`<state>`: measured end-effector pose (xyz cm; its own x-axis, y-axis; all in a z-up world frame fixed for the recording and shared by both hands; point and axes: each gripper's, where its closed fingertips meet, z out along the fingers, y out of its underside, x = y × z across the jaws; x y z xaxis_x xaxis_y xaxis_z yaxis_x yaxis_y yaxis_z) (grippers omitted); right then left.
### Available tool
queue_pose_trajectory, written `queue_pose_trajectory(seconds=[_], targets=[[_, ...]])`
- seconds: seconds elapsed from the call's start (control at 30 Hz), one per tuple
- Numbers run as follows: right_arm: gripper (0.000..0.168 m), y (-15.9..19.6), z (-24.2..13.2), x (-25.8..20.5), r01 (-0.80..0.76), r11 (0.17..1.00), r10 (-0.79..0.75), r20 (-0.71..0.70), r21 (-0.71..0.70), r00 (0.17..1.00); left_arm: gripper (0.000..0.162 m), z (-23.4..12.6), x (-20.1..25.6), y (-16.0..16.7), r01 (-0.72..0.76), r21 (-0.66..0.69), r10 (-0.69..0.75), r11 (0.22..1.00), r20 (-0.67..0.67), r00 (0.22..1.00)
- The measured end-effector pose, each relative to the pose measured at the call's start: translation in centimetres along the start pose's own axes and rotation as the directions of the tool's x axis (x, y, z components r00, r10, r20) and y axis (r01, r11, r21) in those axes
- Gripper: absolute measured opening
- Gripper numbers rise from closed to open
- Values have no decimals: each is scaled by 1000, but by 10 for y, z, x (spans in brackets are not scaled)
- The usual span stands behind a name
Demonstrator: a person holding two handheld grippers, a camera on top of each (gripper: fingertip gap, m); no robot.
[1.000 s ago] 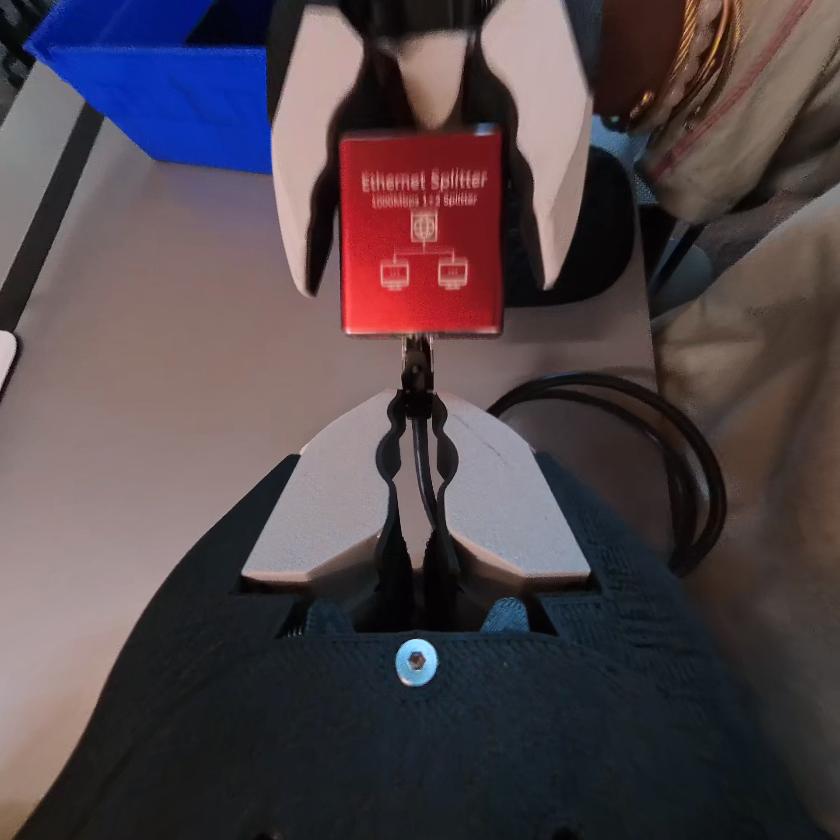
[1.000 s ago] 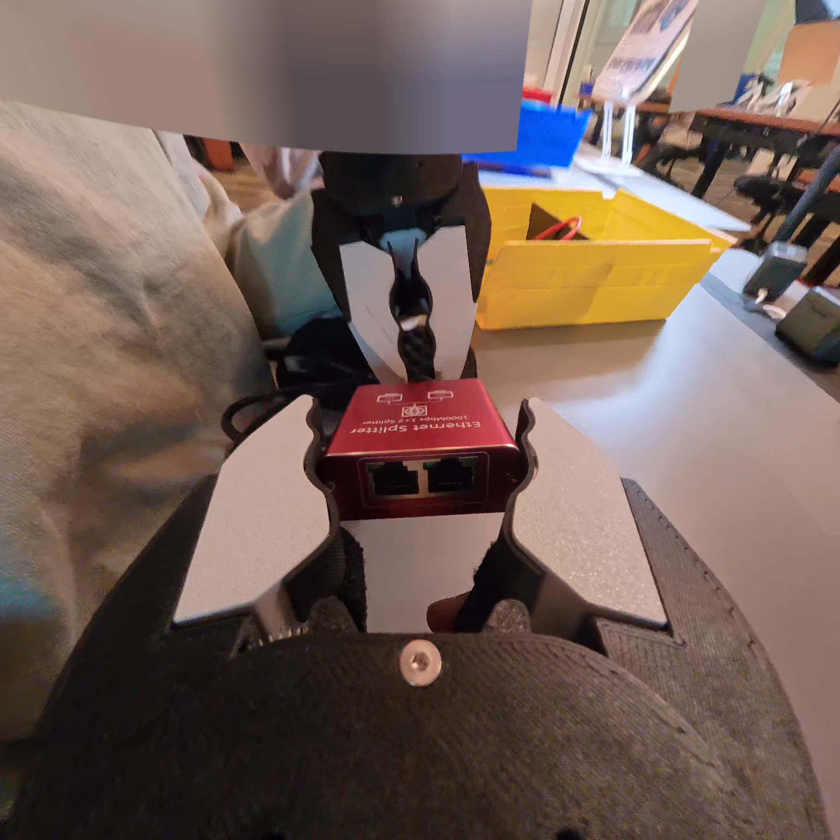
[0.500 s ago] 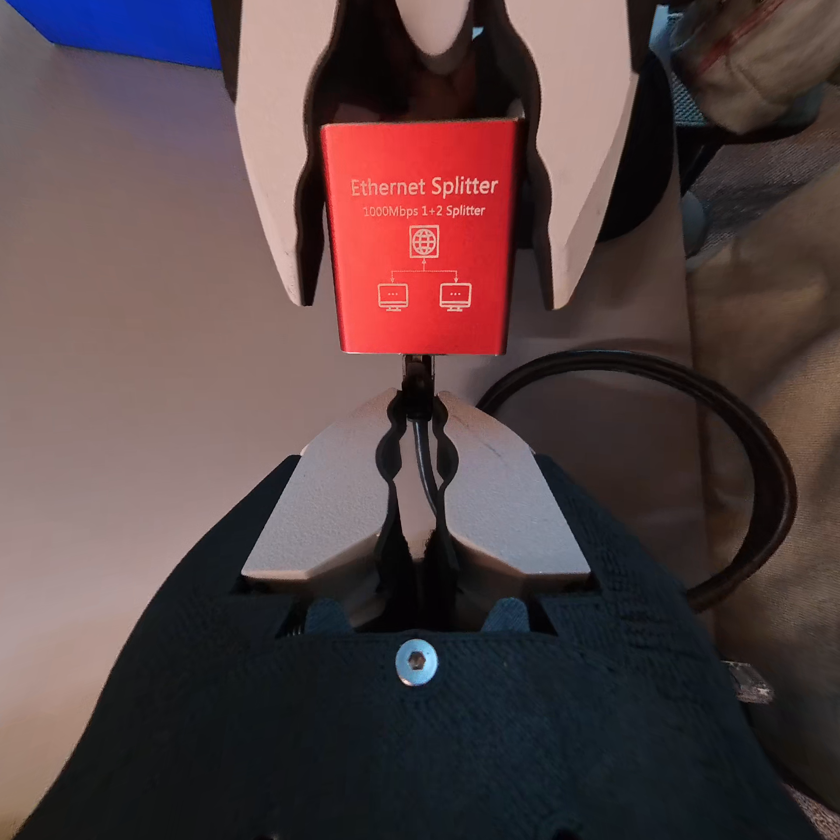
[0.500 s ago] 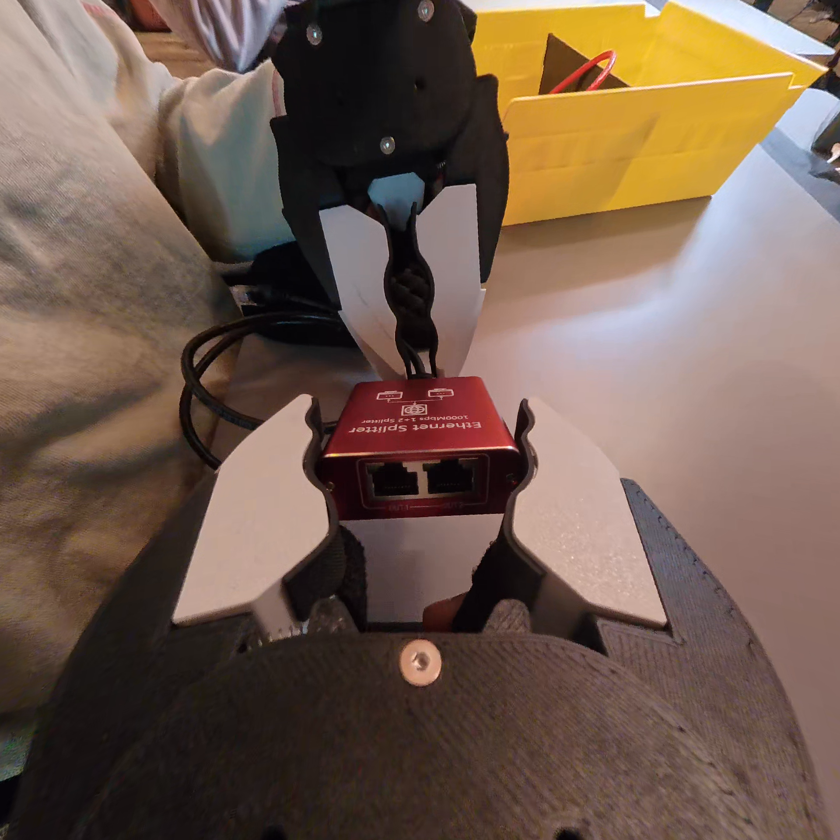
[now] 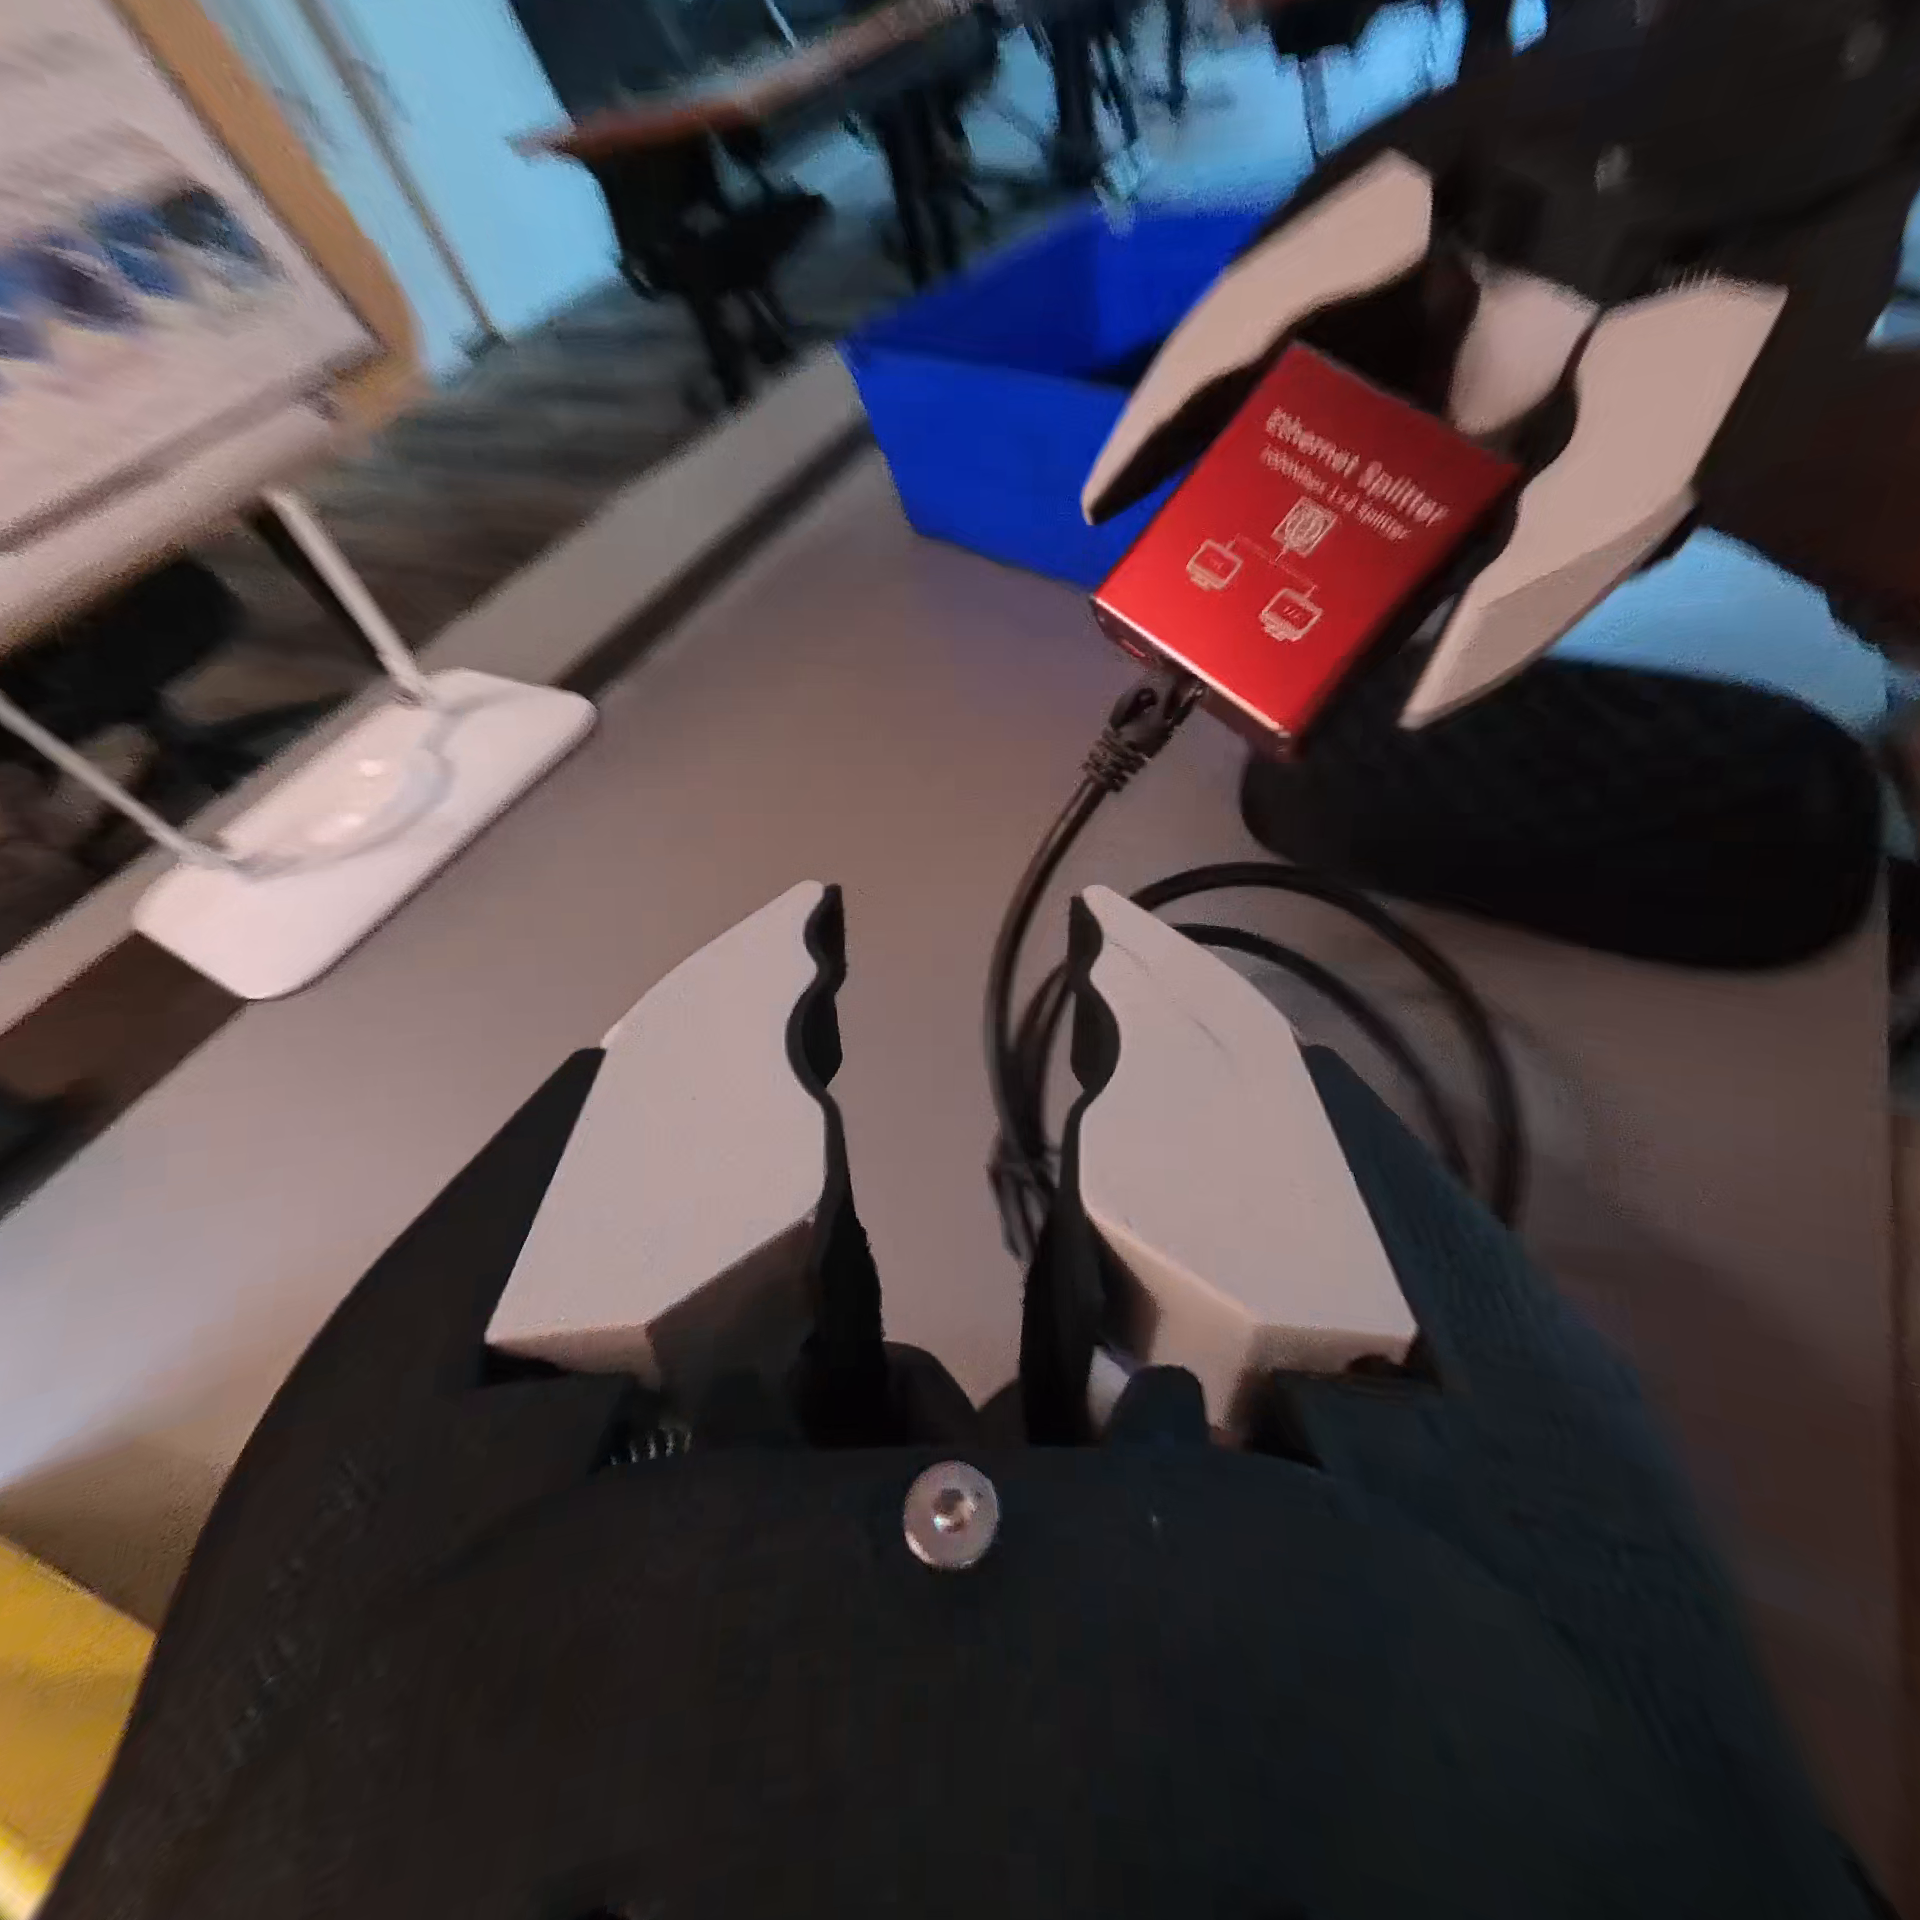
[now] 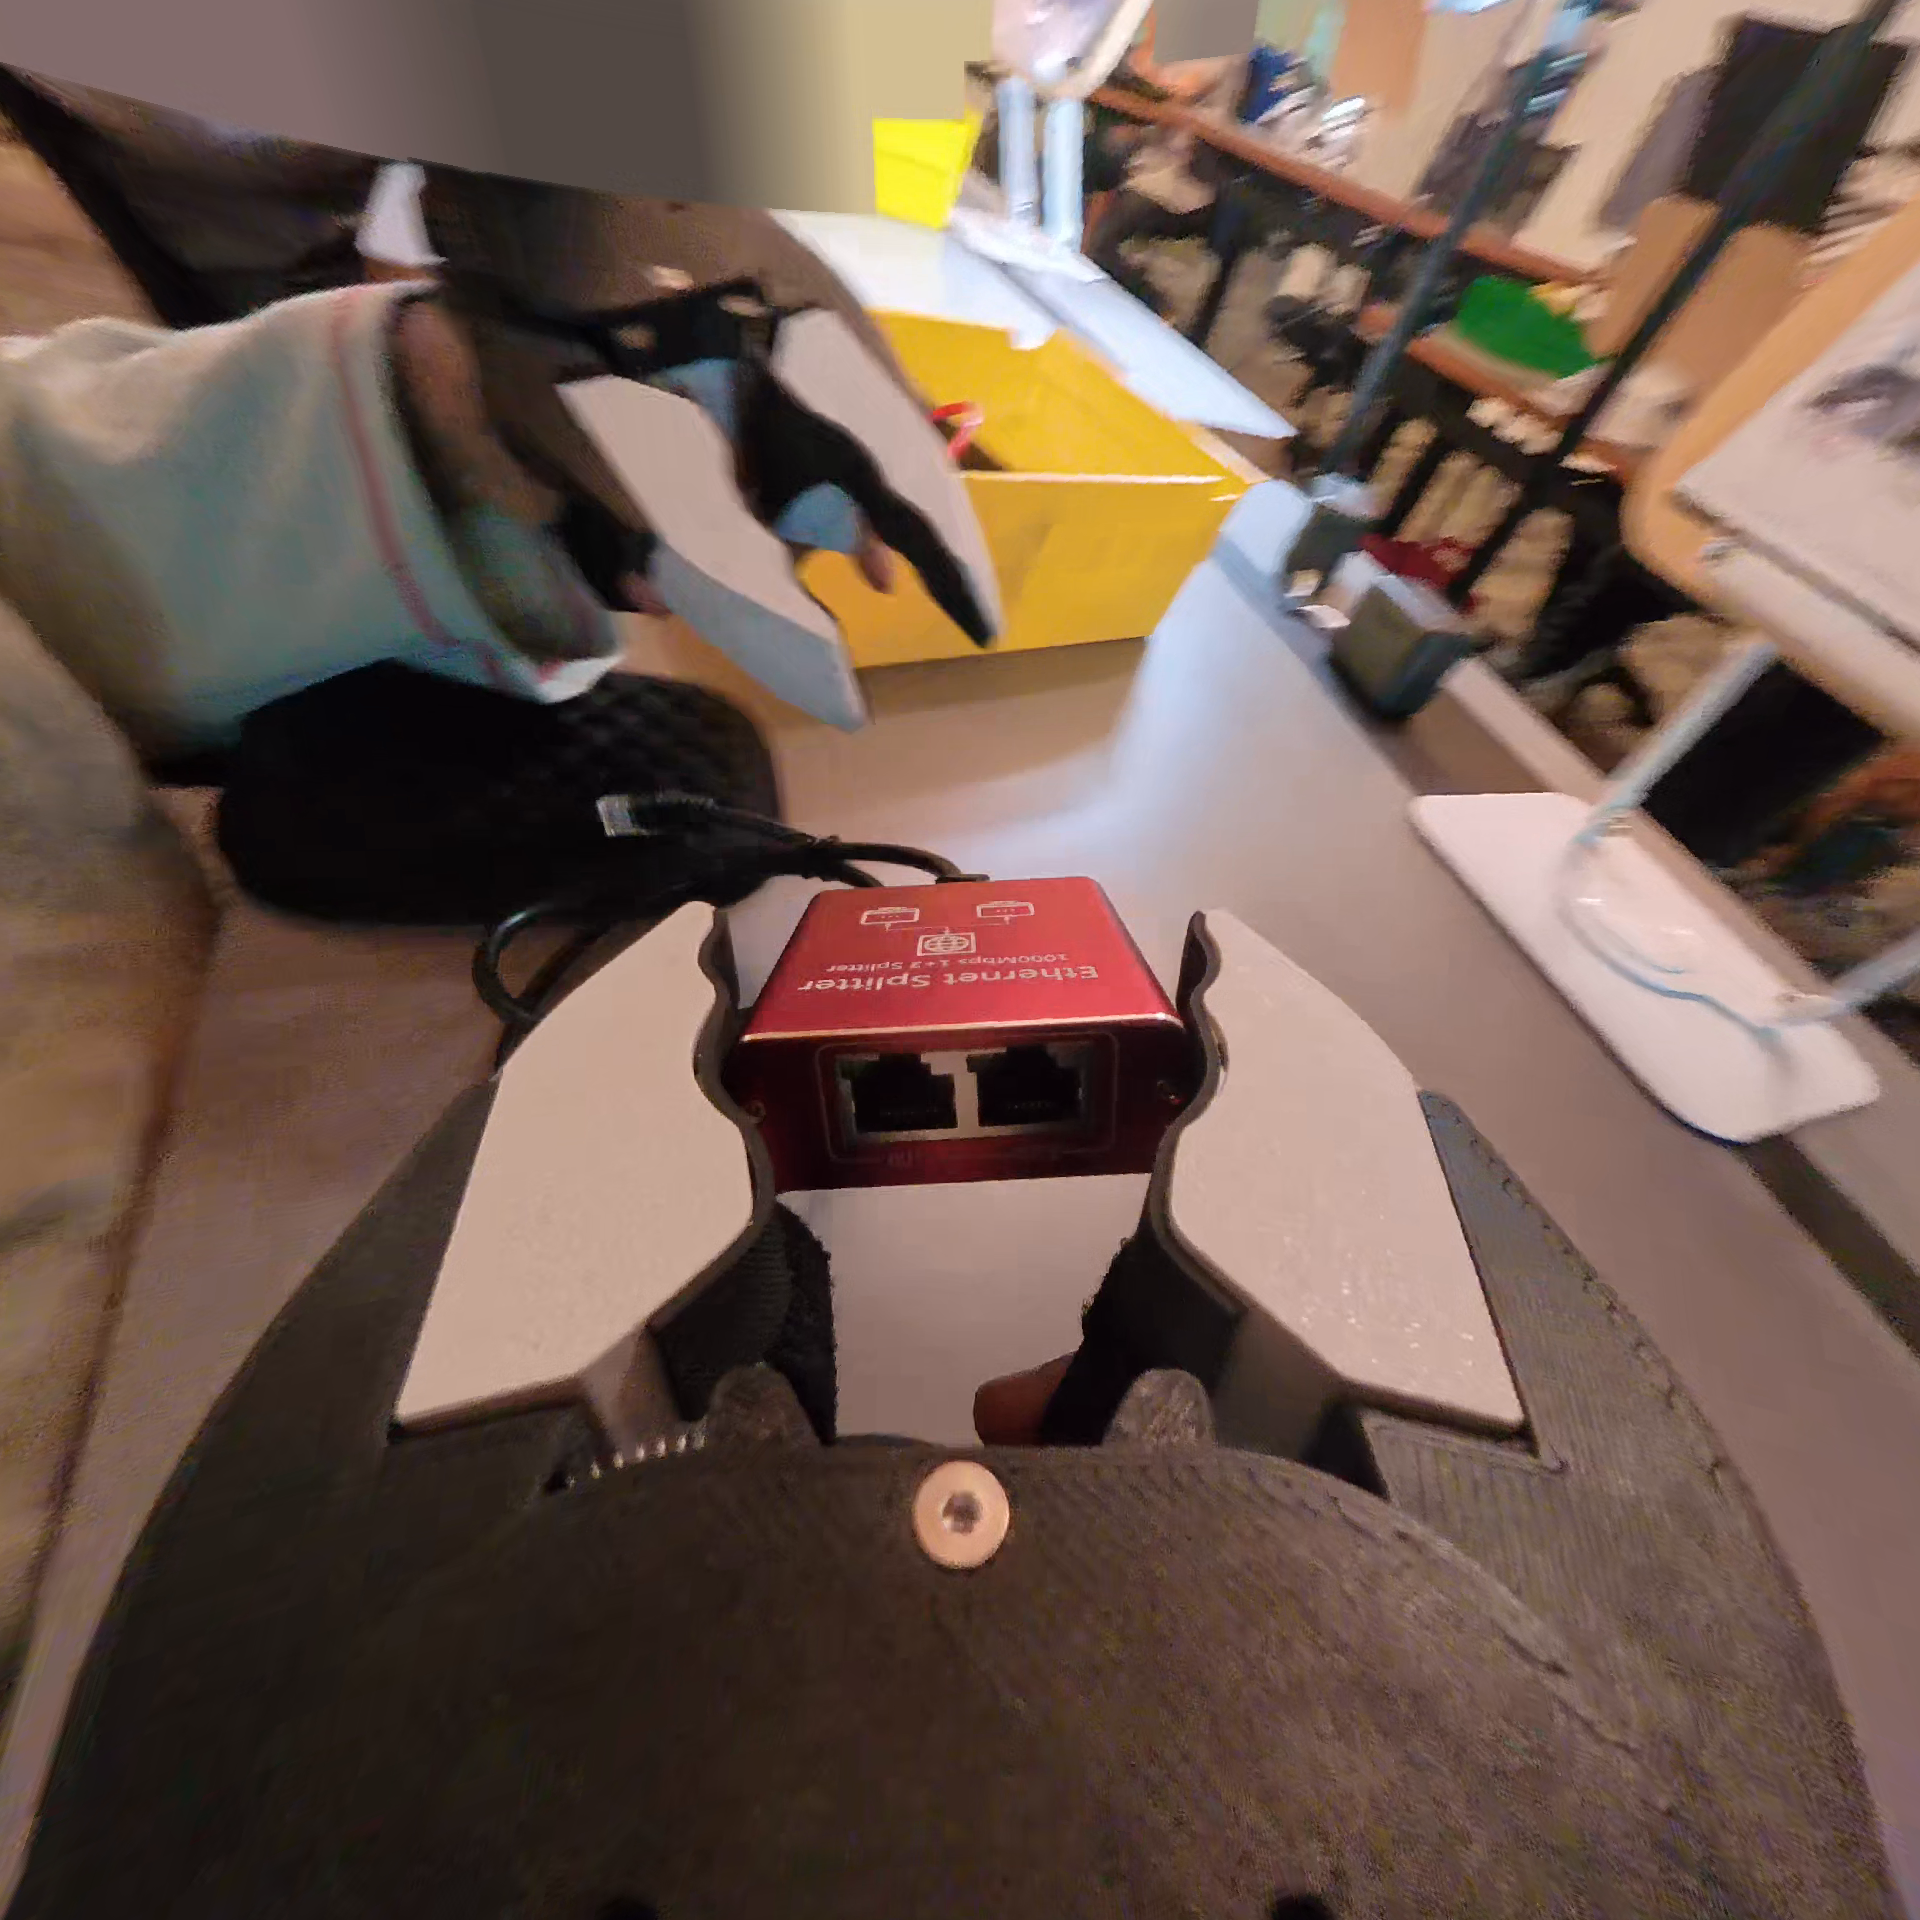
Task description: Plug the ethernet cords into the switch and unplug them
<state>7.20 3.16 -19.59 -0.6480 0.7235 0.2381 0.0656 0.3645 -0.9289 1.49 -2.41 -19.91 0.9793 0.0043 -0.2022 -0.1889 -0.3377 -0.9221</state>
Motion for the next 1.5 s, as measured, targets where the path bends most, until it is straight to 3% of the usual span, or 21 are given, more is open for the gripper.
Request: queue_pose_trajectory(seconds=[0.1, 0.2, 0.43, 0.53, 0.67, 0.97, 1.13, 1.27, 1.43, 1.5], targets=[[82, 0, -5, 34, -48, 998, 54, -241, 31, 969, 40, -16, -6, -13, 22, 126, -30, 992, 59, 998], [82, 26, -2, 43, -136, 990, 113, -398, -29, 910, 40, -20, 0, -1, -24, 92, 15, 995, 96, 995], [82, 91, 9, 14, -347, 904, 203, -462, -251, 863, 37, -20, 14, 15, -76, 48, 71, 996, 101, 992], [82, 105, 11, 5, -362, 863, 178, -461, -351, 869, 32, -22, 13, 13, -85, 64, 77, 994, 112, 991], [83, 132, 20, -11, -413, 745, 209, -405, -524, 890, 32, -24, 12, 12, -77, 68, 69, 995, 113, 991], [83, 136, 22, -15, -497, 692, 332, -382, -523, 863, 32, -31, 11, 22, -75, 33, 71, 997, 111, 991], [84, 136, 21, -16, -493, 673, 332, -369, -551, 868, 32, -33, 11, 27, -87, 1, 87, 996, 108, 990], [96, 134, 20, -24, -471, 670, 349, -316, -574, 882, 32, -36, 11, 28, -114, -23, 116, 993, 117, 986], [100, 106, 0, -12, -432, 764, 356, -246, -479, 902, 31, -42, 14, 27, -100, -29, 102, 995, 100, 990], [94, 102, -9, -16, -434, 772, 402, -172, -465, 899, 27, -34, 31, 34, -28, -69, 28, 997, -1, 1000]])
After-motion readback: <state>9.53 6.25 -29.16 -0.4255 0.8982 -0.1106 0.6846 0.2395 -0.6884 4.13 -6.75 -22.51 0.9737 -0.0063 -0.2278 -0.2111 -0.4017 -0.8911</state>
